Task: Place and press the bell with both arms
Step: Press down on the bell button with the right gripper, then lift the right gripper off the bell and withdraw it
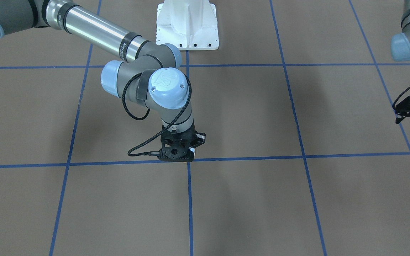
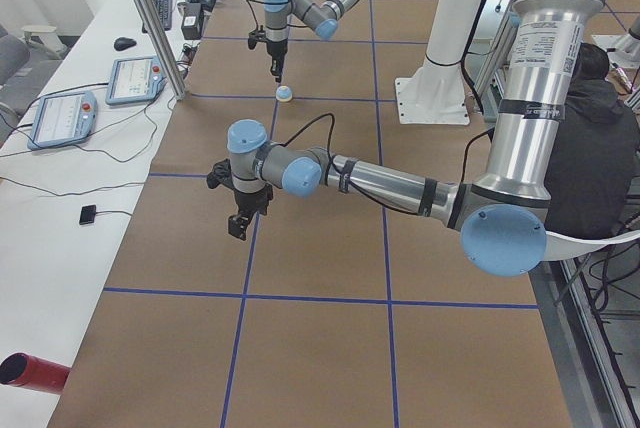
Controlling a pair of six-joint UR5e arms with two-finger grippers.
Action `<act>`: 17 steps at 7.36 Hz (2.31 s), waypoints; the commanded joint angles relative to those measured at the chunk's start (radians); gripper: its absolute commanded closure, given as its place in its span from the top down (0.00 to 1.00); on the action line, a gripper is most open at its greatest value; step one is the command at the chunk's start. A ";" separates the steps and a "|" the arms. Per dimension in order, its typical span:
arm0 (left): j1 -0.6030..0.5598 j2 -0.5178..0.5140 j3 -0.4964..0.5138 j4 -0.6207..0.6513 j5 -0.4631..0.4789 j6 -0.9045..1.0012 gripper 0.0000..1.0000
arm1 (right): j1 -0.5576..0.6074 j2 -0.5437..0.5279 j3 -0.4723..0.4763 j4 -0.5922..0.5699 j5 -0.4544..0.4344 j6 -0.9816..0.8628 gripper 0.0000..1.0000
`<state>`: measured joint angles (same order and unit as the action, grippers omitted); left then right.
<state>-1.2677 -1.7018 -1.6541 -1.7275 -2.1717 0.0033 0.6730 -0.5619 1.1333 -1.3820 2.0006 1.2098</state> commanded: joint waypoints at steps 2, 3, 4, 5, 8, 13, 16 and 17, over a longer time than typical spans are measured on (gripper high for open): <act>-0.004 0.001 -0.010 0.009 -0.005 0.000 1.00 | -0.015 -0.001 -0.030 0.009 -0.005 0.002 0.00; -0.002 0.001 -0.010 0.009 -0.005 0.000 1.00 | -0.016 -0.006 -0.032 0.009 -0.005 0.002 0.00; -0.002 0.001 -0.009 0.009 -0.005 -0.002 1.00 | -0.018 -0.007 -0.039 0.009 -0.005 0.002 0.00; -0.001 0.001 -0.007 0.009 -0.005 -0.005 1.00 | -0.018 -0.009 -0.044 0.011 -0.005 0.002 0.00; -0.001 -0.001 -0.007 0.009 -0.005 -0.005 1.00 | -0.016 -0.009 -0.041 0.011 -0.005 0.002 0.00; -0.050 0.011 -0.012 0.019 -0.019 0.038 1.00 | 0.103 -0.071 0.260 -0.239 0.091 -0.025 1.00; -0.255 0.034 -0.030 0.222 -0.037 0.373 1.00 | 0.244 -0.361 0.564 -0.298 0.179 -0.278 1.00; -0.300 0.036 -0.027 0.259 -0.037 0.433 1.00 | 0.294 -0.437 0.613 -0.298 0.216 -0.361 1.00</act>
<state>-1.4985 -1.6683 -1.6797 -1.5336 -2.2077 0.3349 0.9022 -0.8922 1.6638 -1.6736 2.1685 0.9521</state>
